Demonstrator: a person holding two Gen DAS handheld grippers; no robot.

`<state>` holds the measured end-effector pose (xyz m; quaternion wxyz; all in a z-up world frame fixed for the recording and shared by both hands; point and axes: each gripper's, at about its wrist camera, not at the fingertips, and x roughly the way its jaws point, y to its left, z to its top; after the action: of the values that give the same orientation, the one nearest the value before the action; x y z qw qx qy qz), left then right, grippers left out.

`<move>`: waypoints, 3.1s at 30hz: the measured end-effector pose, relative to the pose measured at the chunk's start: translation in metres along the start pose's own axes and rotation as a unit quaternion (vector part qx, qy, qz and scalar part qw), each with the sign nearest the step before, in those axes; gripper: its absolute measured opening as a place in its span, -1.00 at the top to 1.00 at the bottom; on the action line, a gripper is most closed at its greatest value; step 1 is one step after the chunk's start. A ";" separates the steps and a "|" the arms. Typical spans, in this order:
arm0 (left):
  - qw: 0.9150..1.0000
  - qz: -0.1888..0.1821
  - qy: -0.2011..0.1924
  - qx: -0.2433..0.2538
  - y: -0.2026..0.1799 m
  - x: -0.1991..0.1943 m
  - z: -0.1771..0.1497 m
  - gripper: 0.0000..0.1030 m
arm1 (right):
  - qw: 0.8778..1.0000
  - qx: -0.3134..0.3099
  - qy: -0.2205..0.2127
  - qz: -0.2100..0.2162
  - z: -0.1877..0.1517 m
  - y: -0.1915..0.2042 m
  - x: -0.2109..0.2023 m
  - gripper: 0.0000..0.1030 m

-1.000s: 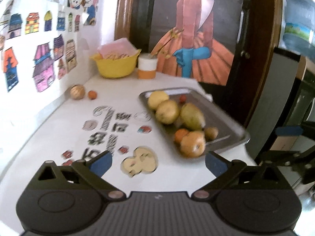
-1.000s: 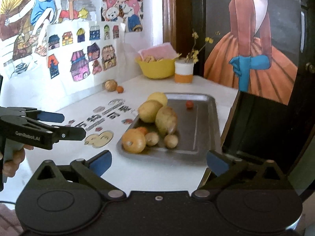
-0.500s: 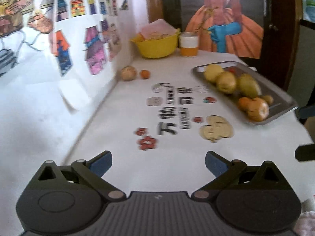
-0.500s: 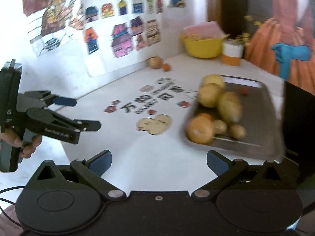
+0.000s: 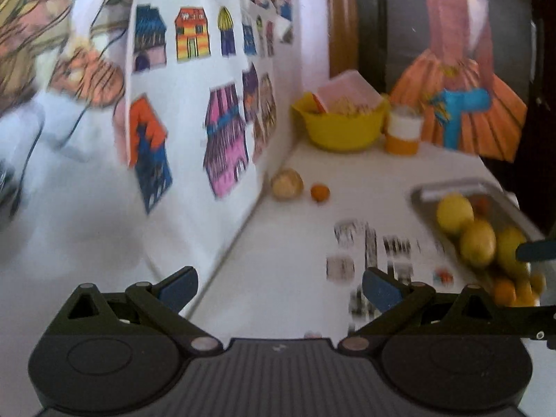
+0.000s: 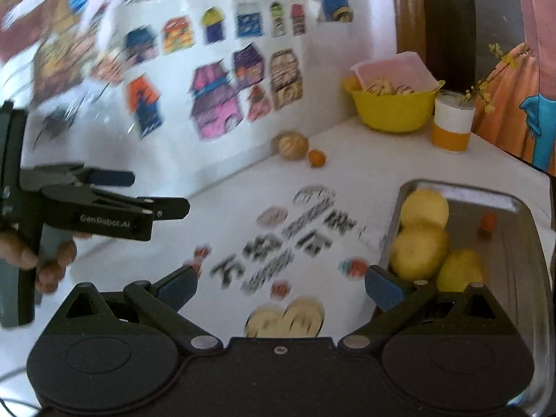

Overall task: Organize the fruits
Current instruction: 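Move both open tools back to the striped melon and tangerine by the wall, then grasp the striped melon with the left tool while the right tool grasps the orange tangerine, then carry the striped melon and tangerine over the metal tray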

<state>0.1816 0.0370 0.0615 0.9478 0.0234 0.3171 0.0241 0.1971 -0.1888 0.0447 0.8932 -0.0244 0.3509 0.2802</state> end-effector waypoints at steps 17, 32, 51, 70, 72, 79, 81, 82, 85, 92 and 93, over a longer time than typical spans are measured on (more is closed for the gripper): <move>0.992 -0.028 0.026 -0.119 -0.005 0.159 0.078 -0.99 | 0.989 -0.135 0.039 0.055 0.092 -0.050 0.136 -0.99; 0.995 0.076 0.050 -0.049 -0.041 0.222 0.093 -0.69 | 0.995 -0.061 0.063 0.044 0.123 -0.086 0.213 -0.83; 0.994 0.062 0.057 -0.069 -0.030 0.241 0.081 -0.21 | 0.986 -0.153 0.063 0.019 0.123 -0.056 0.270 0.05; 0.987 0.024 0.027 -0.158 0.002 0.222 0.059 0.08 | 0.985 -0.150 0.075 0.032 0.116 -0.049 0.256 0.45; 0.987 0.030 0.025 -0.156 0.001 0.217 0.055 0.08 | 0.985 -0.152 0.080 0.034 0.114 -0.046 0.253 0.45; 0.987 0.025 0.021 -0.156 0.001 0.201 0.046 0.08 | 0.983 -0.160 0.085 0.035 0.107 -0.035 0.231 0.45; 0.987 0.023 0.020 -0.155 0.002 0.195 0.043 0.08 | 0.983 -0.162 0.085 0.035 0.106 -0.032 0.222 0.45; 0.987 0.023 0.018 -0.156 0.002 0.191 0.042 0.08 | 0.982 -0.165 0.087 0.033 0.105 -0.030 0.217 0.45; 0.988 0.020 0.012 -0.154 0.002 0.178 0.038 0.08 | 0.981 -0.173 0.087 0.030 0.100 -0.024 0.200 0.45; 0.989 0.004 -0.004 -0.145 -0.006 0.143 0.035 0.08 | 0.982 -0.171 0.071 0.027 0.088 -0.021 0.150 0.45; 0.990 0.000 -0.008 -0.143 -0.008 0.137 0.035 0.08 | 0.983 -0.166 0.066 0.027 0.085 -0.021 0.140 0.45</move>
<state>0.3120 0.0362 0.0067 0.9439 -0.1119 0.3029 0.0694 0.3439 -0.1185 0.0161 0.8438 -0.1817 0.3579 0.3561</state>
